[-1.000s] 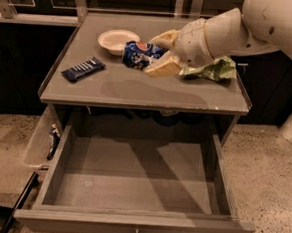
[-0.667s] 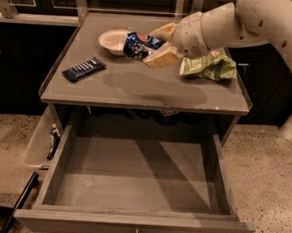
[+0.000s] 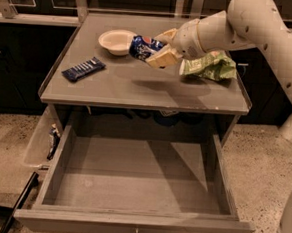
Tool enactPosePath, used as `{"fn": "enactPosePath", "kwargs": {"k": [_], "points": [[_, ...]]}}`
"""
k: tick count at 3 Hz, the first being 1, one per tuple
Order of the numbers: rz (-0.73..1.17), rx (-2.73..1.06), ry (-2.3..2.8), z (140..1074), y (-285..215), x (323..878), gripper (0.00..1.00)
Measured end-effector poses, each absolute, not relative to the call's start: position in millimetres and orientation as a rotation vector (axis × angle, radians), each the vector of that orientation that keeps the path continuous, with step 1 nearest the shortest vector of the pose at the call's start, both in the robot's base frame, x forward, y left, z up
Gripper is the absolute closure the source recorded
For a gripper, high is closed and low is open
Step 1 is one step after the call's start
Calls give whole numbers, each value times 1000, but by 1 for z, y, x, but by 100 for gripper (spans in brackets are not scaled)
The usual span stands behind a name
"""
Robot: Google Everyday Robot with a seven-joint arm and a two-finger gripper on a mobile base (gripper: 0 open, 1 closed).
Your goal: Pick pepsi can from top drawer and place on counter
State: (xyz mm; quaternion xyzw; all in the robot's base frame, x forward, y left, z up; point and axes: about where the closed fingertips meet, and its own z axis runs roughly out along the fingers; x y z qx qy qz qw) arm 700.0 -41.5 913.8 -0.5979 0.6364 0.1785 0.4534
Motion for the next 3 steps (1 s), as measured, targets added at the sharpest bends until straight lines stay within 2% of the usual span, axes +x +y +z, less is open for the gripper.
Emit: {"fn": "enactPosePath", "kwargs": {"k": [2,3], "points": [[453,-1447,1695,874,-49,723,100],[453,-1446,1697,873,-49,723,81]]}}
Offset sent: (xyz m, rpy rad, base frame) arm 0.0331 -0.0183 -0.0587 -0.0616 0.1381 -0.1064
